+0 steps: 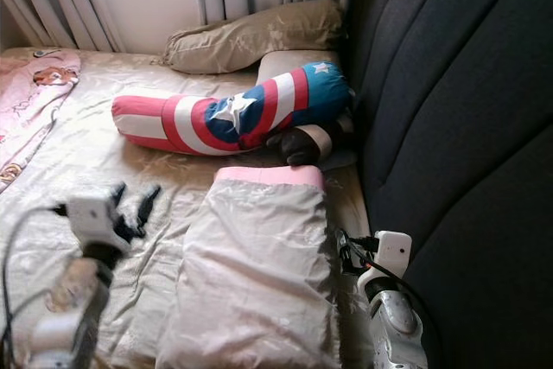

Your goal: Clean up the room

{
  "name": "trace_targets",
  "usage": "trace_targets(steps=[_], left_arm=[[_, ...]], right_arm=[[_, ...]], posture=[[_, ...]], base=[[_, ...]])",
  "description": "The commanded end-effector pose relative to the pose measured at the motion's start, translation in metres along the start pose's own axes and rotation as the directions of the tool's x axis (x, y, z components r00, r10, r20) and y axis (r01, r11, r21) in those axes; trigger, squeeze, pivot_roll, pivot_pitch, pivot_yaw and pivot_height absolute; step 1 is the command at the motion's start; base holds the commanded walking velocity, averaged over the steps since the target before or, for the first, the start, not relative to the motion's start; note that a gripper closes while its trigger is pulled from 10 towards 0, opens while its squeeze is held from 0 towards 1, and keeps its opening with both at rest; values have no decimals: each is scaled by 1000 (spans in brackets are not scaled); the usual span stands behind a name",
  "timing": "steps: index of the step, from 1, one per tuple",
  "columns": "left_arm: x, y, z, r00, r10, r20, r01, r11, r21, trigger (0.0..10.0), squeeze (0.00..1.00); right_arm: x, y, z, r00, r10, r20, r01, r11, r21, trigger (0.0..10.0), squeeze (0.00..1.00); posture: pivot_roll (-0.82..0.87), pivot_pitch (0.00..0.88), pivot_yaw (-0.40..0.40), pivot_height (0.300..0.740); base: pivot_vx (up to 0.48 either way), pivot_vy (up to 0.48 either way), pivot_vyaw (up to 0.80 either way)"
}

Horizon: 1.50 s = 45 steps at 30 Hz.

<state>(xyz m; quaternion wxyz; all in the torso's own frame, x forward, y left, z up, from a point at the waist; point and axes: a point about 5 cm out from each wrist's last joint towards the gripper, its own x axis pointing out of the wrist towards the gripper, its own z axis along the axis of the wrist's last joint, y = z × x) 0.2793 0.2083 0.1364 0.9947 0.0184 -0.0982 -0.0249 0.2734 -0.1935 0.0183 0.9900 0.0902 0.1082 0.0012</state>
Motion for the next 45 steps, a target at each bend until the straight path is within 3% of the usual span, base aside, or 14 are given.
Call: trace_targets(steps=[1, 5, 11, 30, 38, 45], left_arm=[[-4, 4, -5, 1000, 13, -25, -13, 1000, 0, 10000, 0], [-14, 14, -16, 996, 66, -62, -67, 998, -18, 10000, 0], [-28, 5, -33, 991, 66, -120, -71, 997, -39, 10000, 0], [-27, -1, -36, 991, 57, -125, -65, 996, -56, 10000, 0], [-28, -2, -36, 990, 58, -126, -66, 996, -59, 10000, 0], [-29, -2, -36, 990, 59, -127, -67, 996, -57, 10000, 0]], right_arm=[[2, 1, 4, 1000, 4, 19, -4, 1000, -11, 10000, 0], [3, 2, 5, 1000, 13, 23, -13, 1000, -15, 10000, 0], [2, 3, 6, 999, 25, 26, -24, 999, -22, 10000, 0], [1, 4, 4, 999, 34, 2, -34, 997, -69, 10000, 0], [1, 5, 3, 999, 39, -8, -40, 996, -75, 10000, 0], [0, 3, 5, 999, 31, 8, -31, 997, -74, 10000, 0]], posture=[[51, 0, -38, 740], [54, 0, -38, 740], [52, 0, -41, 740], [52, 0, -48, 740], [53, 0, -51, 693], [54, 0, -53, 693]], base=[[0, 0, 0], [0, 0, 0], [0, 0, 0], [0, 0, 0], [0, 0, 0], [0, 0, 0]])
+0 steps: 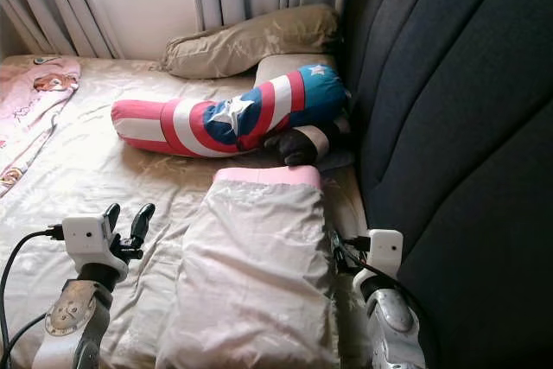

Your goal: Clean up the room

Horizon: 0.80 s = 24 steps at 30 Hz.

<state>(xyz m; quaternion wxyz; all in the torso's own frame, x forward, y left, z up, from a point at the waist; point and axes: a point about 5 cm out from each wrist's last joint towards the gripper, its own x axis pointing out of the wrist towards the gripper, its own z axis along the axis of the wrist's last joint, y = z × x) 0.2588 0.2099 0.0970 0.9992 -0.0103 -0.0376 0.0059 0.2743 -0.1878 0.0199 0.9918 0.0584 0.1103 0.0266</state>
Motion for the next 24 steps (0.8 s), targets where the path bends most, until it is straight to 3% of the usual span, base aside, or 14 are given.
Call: trace_targets(steps=[1, 14, 24], left_arm=[[-1, -1, -2, 1000, -2, -5, 1, 1000, -7, 10000, 0], [-2, -1, -2, 1000, -7, -9, 7, 1000, -11, 10000, 0], [-3, -1, -3, 1000, -8, -14, 8, 1000, -9, 10000, 0]], right_arm=[[-1, -4, 3, 1000, -12, 15, 12, 1000, -6, 10000, 0], [-1, 0, -2, 1000, 12, -23, -12, 1000, -15, 10000, 0], [-2, -1, 0, 1000, 11, 7, -11, 1000, -9, 10000, 0]], posture=[[54, 0, -53, 693], [53, 0, -53, 693], [53, 0, -50, 683]], base=[[0, 0, 0], [0, 0, 0], [0, 0, 0]])
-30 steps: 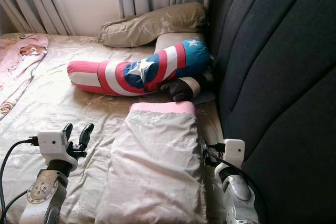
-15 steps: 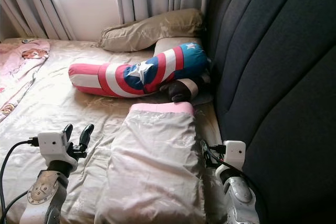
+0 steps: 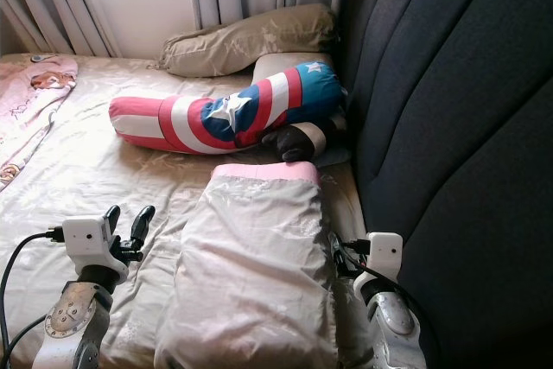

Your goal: Clean up the room

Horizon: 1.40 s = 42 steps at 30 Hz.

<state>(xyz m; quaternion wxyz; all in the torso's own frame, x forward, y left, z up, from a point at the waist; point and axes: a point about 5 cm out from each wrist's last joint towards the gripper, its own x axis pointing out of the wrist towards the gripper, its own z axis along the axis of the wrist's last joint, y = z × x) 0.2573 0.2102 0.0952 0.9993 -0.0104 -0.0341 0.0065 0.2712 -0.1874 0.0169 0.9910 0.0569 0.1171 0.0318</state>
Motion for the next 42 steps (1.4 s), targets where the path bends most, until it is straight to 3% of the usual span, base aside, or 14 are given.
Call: trace_targets(steps=[1, 7, 11, 42], left_arm=[[-1, -2, -2, 1000, -9, -7, 9, 1000, -8, 10000, 0], [0, -4, -2, 1000, -22, -10, 22, 1000, -6, 10000, 0], [0, -4, -3, 1000, -20, -9, 20, 1000, -7, 10000, 0], [-1, -3, -3, 1000, -22, -19, 22, 1000, -10, 10000, 0]], right_arm=[[0, -1, 4, 1000, 2, 21, -2, 1000, -6, 10000, 0], [2, 1, 6, 1000, 19, 20, -19, 1000, 5, 10000, 0], [3, 4, 8, 999, 31, 35, -31, 1000, 6, 10000, 0], [2, 5, 8, 998, 40, 46, -40, 999, 18, 10000, 0]], posture=[[53, 0, -50, 683], [52, 0, -47, 683], [52, 0, -47, 653], [57, 0, -51, 653]], base=[[0, 0, 0], [0, 0, 0], [0, 0, 0], [0, 0, 0]])
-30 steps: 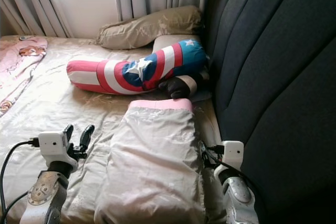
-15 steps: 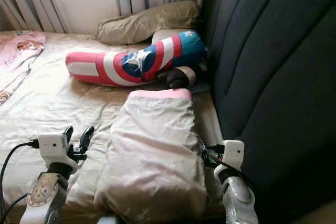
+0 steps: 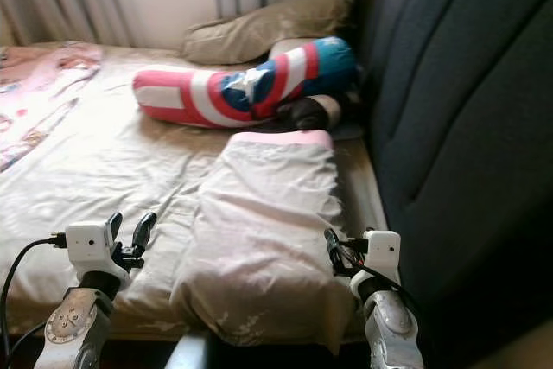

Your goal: Clean up the room

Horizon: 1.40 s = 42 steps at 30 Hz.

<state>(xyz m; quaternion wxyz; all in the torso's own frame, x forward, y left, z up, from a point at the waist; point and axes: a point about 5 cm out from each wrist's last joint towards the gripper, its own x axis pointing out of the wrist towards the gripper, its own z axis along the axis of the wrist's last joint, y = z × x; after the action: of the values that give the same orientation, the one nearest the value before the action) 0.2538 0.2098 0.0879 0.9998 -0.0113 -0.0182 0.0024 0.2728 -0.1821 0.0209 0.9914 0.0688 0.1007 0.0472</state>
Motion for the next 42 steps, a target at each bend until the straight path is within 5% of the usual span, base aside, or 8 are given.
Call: trace_targets(steps=[1, 29, 42], left_arm=[[3, -3, 4, 1000, -17, 11, 17, 1000, -11, 10000, 0], [8, -6, 5, 999, -53, 0, 53, 999, -5, 10000, 0], [19, -7, 14, 990, -144, -9, 144, 989, 37, 10000, 0]], right_arm=[[1, 0, 4, 1000, 10, 13, -10, 1000, -12, 10000, 0], [2, -2, 5, 1000, -1, 13, 1, 1000, 1, 10000, 0], [27, -1, 28, 999, 38, 17, -37, 999, -38, 10000, 0]], posture=[[58, 0, -52, 653], [55, 0, -43, 653], [83, 0, -26, 653]], base=[[0, 0, 0], [202, 0, 162], [198, 0, 0]])
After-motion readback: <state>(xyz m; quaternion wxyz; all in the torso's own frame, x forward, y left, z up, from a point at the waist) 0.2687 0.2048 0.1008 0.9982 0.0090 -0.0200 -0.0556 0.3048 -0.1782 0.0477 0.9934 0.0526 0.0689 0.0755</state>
